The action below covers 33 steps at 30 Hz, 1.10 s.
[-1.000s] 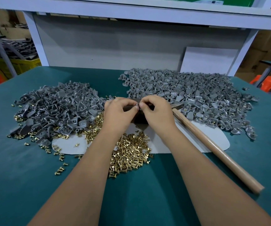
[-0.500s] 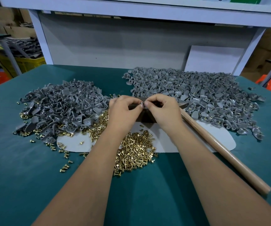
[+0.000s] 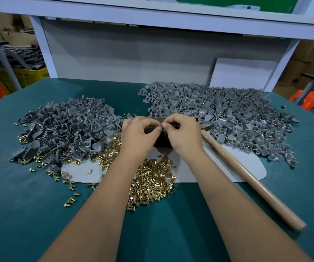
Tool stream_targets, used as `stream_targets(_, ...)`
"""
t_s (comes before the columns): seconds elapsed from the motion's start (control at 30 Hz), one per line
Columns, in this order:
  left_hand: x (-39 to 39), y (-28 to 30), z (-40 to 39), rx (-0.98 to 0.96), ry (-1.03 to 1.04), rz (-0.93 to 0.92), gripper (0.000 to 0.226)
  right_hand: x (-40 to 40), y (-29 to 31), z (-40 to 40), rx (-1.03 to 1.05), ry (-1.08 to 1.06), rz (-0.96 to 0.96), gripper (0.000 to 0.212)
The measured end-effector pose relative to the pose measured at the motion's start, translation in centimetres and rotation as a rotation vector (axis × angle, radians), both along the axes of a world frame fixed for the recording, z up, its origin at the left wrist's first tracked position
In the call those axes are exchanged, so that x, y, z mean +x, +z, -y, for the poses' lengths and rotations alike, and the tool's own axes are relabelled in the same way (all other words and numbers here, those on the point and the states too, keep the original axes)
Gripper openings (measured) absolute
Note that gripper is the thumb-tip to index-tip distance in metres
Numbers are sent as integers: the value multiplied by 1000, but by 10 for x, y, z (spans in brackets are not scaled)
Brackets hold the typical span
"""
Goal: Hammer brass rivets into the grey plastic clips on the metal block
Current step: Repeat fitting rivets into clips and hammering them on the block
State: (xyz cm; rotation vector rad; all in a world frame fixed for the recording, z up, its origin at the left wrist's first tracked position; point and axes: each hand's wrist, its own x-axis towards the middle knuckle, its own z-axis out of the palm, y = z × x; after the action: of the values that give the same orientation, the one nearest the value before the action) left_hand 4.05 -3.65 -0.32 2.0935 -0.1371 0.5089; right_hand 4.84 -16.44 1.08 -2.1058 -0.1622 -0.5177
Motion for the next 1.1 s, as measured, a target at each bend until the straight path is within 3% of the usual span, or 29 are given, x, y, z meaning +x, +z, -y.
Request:
stream_targets(0.5,-2,1,-1,-14,10,-37,6,-4,-11,1,-8,5,115,14)
stream_targets(0.67,-3,2,-2,-9,13,-54,9,-14,-2,7,30,34,47,17)
stream_targets(0.77,-4,3,-2,-31,11,-74,8,-25,16,24,114,-123,31,20)
stream_targets(0.83,-5,3,-2,-36,1,-79,8,-35,27,46,-81,-312,52,17)
stream_targets(0.93,-4,1,-3,-32,8,-81,9,-53,29,81,-729,-525,-213,27)
stream_targets(1.0,-3,1,-2,-32,15,-86,9,-63,22,87,-868,-517,-434,31)
stream_targets(1.1,-2,1,-2,-29,25,-89,10,-65,11,84,-879,-474,-446,26)
